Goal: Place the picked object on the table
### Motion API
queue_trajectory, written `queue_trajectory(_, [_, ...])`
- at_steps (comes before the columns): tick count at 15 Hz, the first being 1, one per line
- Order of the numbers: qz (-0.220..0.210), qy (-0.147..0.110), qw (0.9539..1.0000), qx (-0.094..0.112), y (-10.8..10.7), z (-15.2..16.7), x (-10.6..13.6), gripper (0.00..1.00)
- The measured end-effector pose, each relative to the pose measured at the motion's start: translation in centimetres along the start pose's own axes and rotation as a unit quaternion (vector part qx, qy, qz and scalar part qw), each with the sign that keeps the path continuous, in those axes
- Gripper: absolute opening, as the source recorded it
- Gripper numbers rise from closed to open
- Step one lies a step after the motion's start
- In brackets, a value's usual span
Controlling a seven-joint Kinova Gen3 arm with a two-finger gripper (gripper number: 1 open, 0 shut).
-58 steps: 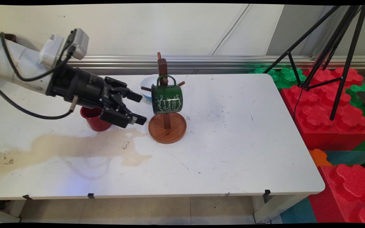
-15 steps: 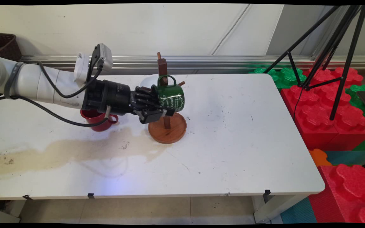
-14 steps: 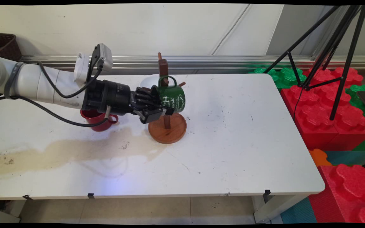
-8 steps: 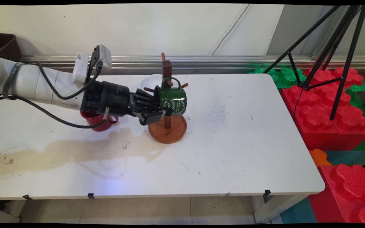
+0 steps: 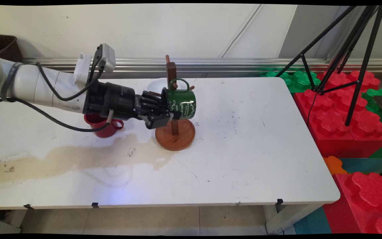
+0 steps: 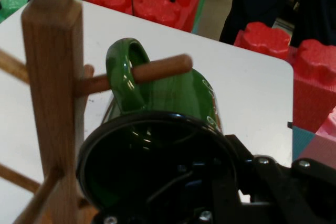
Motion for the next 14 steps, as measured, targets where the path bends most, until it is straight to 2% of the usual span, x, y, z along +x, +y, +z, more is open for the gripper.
queue_trajectory(9, [-0.001, 0.015, 0.9998, -0.013, 0.6, -1.0, 1.7, 0.0])
queue_trajectory(14, [-0.001, 0.017, 0.9995, -0.028, 1.3, -1.7, 2.2, 0.0])
